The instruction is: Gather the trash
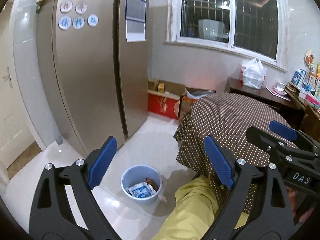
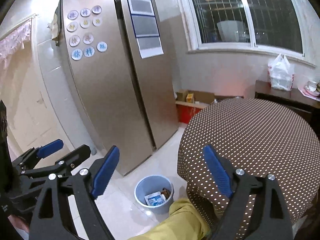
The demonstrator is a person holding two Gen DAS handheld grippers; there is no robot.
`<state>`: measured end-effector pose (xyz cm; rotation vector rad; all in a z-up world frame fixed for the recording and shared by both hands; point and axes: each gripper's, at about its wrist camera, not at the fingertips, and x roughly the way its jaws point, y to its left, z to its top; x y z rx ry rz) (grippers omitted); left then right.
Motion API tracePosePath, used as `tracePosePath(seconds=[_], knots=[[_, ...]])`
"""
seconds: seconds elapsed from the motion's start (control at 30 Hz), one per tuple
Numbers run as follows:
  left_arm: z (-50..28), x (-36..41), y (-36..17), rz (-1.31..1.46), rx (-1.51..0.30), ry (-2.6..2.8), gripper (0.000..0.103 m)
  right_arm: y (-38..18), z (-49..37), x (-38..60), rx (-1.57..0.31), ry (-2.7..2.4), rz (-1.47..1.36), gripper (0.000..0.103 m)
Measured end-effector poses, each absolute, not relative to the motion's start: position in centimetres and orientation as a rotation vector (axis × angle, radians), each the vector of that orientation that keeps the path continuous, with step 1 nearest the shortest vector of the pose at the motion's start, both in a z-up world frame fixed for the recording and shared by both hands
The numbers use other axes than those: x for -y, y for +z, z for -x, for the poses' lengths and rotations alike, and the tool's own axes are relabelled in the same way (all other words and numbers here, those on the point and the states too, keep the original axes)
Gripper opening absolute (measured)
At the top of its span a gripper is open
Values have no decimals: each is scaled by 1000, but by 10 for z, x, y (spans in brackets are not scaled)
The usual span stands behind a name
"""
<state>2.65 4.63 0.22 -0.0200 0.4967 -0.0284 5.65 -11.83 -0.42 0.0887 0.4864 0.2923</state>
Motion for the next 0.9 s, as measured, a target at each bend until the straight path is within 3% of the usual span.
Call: tracePosePath(seconds=[0.5,0.9], knots=[[23,-38,30,5,-338,-8,88,21,-7,119,-357,299,-73,90],[28,-37,28,9,-345,-11,89,20,-4,121,-359,303,-87,91]])
